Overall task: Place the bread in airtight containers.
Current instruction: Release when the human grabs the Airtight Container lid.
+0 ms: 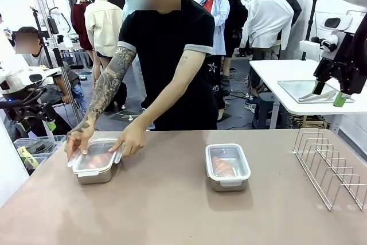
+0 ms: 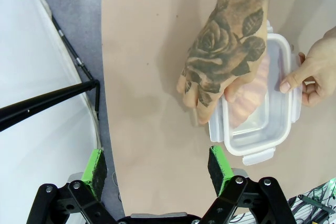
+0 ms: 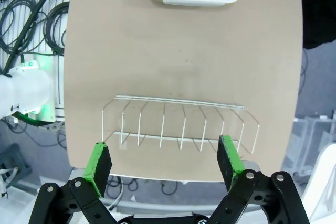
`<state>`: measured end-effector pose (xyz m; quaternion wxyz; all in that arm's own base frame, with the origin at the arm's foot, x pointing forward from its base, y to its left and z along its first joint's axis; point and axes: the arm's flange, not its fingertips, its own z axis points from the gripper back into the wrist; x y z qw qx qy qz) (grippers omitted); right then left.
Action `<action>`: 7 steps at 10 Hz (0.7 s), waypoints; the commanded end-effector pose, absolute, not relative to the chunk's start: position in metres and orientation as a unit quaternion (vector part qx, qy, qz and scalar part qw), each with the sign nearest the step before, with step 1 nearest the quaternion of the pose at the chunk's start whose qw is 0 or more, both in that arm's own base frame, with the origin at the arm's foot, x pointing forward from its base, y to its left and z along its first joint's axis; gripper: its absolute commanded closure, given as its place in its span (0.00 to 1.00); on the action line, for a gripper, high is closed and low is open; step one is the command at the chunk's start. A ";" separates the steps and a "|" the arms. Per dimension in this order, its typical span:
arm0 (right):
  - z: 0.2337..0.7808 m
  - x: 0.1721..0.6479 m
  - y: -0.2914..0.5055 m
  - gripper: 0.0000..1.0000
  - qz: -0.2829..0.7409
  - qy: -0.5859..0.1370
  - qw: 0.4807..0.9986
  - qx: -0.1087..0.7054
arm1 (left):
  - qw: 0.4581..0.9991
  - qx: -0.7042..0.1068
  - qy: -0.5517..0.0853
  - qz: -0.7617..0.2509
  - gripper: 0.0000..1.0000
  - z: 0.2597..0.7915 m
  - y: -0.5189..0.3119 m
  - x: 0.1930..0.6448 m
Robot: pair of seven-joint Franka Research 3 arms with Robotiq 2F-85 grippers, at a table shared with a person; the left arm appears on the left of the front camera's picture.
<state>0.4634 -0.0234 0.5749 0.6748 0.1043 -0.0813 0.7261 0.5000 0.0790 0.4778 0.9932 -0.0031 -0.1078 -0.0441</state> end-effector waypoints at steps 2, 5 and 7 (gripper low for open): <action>0.573 0.464 -0.023 0.00 0.722 -0.076 0.681 0.095 | 0.993 0.010 -0.112 -0.036 0.00 0.478 0.079 0.500; 0.573 0.464 -0.023 0.00 0.722 -0.076 0.681 0.095 | 0.993 0.010 -0.112 -0.036 0.00 0.478 0.079 0.500; 0.573 0.464 -0.023 0.00 0.722 -0.076 0.681 0.095 | 0.993 0.010 -0.112 -0.036 0.00 0.478 0.079 0.500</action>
